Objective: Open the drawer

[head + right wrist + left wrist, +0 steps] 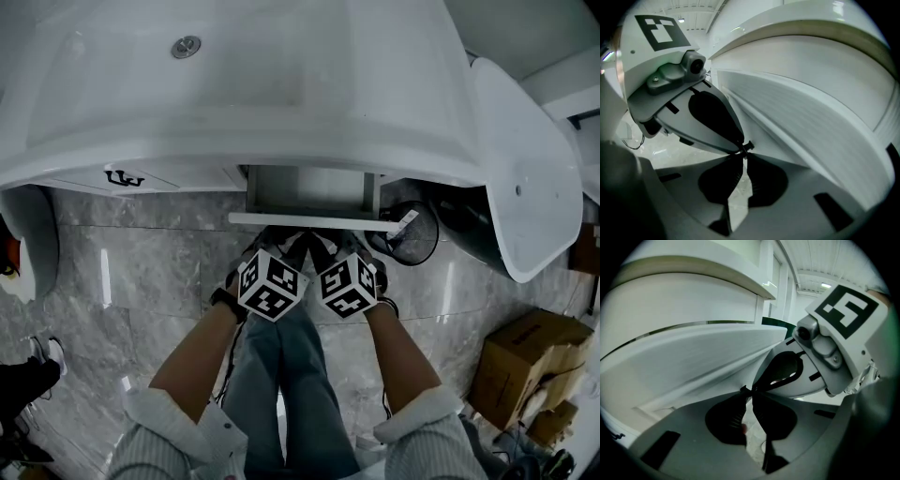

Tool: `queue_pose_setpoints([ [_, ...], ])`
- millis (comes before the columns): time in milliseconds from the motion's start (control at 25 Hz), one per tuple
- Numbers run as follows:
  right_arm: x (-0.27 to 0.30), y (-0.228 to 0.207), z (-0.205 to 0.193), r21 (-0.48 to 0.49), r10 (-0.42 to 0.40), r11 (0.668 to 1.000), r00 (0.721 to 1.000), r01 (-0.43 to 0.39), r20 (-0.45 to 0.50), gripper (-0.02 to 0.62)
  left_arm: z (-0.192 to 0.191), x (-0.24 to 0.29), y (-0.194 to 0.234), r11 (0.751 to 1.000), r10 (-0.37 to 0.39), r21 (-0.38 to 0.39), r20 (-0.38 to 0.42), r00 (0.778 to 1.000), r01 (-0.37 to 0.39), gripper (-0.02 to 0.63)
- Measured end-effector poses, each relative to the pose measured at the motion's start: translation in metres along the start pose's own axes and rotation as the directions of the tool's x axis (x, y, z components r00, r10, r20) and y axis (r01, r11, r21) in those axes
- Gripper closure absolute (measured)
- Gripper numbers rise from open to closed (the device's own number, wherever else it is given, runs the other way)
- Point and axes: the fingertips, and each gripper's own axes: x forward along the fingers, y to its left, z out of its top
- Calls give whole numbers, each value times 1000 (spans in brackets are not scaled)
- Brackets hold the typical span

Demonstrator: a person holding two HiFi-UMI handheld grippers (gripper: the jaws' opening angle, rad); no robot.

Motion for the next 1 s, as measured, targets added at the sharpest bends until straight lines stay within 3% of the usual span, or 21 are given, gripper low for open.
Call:
queue_pose_setpoints([
  [1000, -9, 30, -18, 45, -15, 999, 1000, 16, -9, 563, -24, -13, -25, 999, 29, -44, 4, 1000, -29, 557],
])
